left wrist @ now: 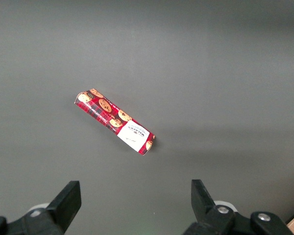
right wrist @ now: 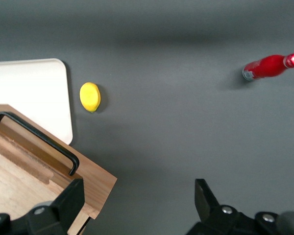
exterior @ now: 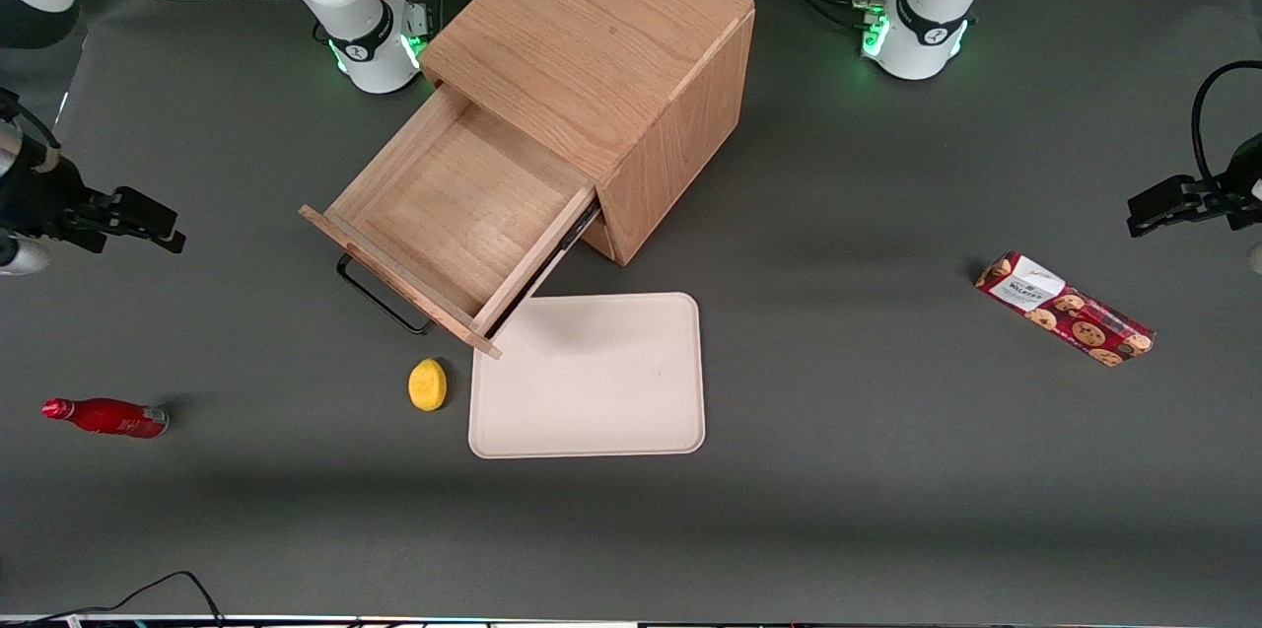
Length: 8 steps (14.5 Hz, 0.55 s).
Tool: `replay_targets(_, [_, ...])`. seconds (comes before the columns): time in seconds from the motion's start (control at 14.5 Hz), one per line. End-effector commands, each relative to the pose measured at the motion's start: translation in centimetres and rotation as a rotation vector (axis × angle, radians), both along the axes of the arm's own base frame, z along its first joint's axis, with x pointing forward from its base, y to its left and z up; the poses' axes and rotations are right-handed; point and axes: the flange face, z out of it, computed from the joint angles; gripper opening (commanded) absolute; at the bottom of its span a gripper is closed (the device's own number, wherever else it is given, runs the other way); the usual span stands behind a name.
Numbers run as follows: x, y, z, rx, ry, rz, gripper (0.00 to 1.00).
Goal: Open upper drawer
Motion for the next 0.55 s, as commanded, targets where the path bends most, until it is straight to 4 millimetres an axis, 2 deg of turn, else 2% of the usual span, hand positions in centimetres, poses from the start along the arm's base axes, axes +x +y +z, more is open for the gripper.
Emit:
replay_targets(0.0, [-0.8, -0.6, 1.0, 0.017, -0.010, -0.062, 1.00])
replay_targets(0.21, [-0.9, -2.0, 1.0, 0.017, -0.011, -0.086, 1.00])
replay_targets(0.48, [-0.9, -1.8, 0.9, 0.019, -0.005, -0.086, 1.00])
